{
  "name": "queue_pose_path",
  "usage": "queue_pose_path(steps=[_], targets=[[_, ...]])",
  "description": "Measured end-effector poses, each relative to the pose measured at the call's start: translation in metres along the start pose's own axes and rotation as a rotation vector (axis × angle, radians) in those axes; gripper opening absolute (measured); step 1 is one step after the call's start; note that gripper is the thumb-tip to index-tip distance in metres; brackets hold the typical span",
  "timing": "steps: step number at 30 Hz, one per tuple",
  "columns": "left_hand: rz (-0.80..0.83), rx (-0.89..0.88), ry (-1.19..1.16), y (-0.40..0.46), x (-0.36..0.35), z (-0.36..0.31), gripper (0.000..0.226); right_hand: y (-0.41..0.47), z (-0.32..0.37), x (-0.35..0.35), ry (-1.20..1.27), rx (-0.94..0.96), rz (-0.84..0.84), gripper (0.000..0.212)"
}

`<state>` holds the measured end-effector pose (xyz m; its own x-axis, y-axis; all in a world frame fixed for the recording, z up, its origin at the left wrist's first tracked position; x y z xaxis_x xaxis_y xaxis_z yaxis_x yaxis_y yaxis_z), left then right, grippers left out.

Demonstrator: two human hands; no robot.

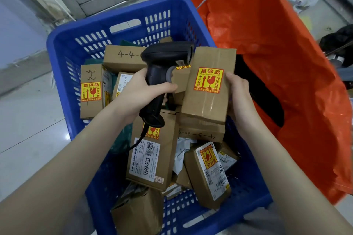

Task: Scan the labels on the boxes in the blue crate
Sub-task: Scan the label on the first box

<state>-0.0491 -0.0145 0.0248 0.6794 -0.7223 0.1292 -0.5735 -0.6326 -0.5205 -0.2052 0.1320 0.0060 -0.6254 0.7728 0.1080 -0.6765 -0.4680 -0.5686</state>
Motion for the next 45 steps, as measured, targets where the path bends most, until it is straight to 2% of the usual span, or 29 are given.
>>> queue_pose_path(steps=[5,9,17,22,28,33,37,39,42,45], targets=[[0.062,-0.024,-0.17,-0.002,-0.003,-0.005,0.044,-0.002,-0.001,-0.004,-0.033,-0.01,0.027,0.046],[0.005,-0.036,-0.185,-0.001,0.001,-0.005,0.045,-0.003,-0.004,-0.009,0.03,-0.035,0.054,0.022],[-0.043,-0.05,-0.192,0.001,0.004,-0.007,0.03,-0.005,-0.011,-0.013,0.248,-0.117,0.136,0.023],[-0.009,-0.065,-0.203,0.001,0.001,-0.008,0.029,-0.007,-0.015,-0.024,0.111,-0.095,0.166,0.02],[0.074,-0.06,-0.228,0.0,-0.005,-0.008,0.03,-0.01,-0.019,-0.032,0.062,-0.119,0.2,0.036],[0.09,-0.052,-0.213,0.0,-0.005,-0.01,0.036,-0.018,-0.015,-0.036,0.165,-0.158,0.274,0.032],[0.063,-0.064,-0.152,-0.002,-0.007,-0.012,0.03,-0.021,-0.018,-0.041,0.093,-0.194,0.348,0.063],[0.079,-0.061,-0.137,-0.003,-0.008,-0.014,0.026,-0.021,-0.017,-0.04,0.091,-0.197,0.346,0.068],[0.109,0.015,-0.258,-0.003,-0.007,-0.012,0.03,-0.017,-0.015,-0.033,0.13,-0.197,0.298,0.067],[0.115,0.038,-0.326,-0.004,-0.004,-0.014,0.037,-0.013,-0.01,-0.024,0.266,-0.2,0.248,0.052]])
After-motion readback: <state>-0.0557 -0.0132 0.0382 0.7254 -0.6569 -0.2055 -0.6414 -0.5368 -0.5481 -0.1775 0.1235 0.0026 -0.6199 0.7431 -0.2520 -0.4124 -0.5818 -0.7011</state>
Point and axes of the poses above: each hand's wrist, its own y-axis towards the middle knuckle, its own x-axis out of the back of the hand, z = x × y, the point moved 7 cm from there along y, towards the middle knuckle, and after that the axes turned 2 degrees about -z, right-handed, at the moved point
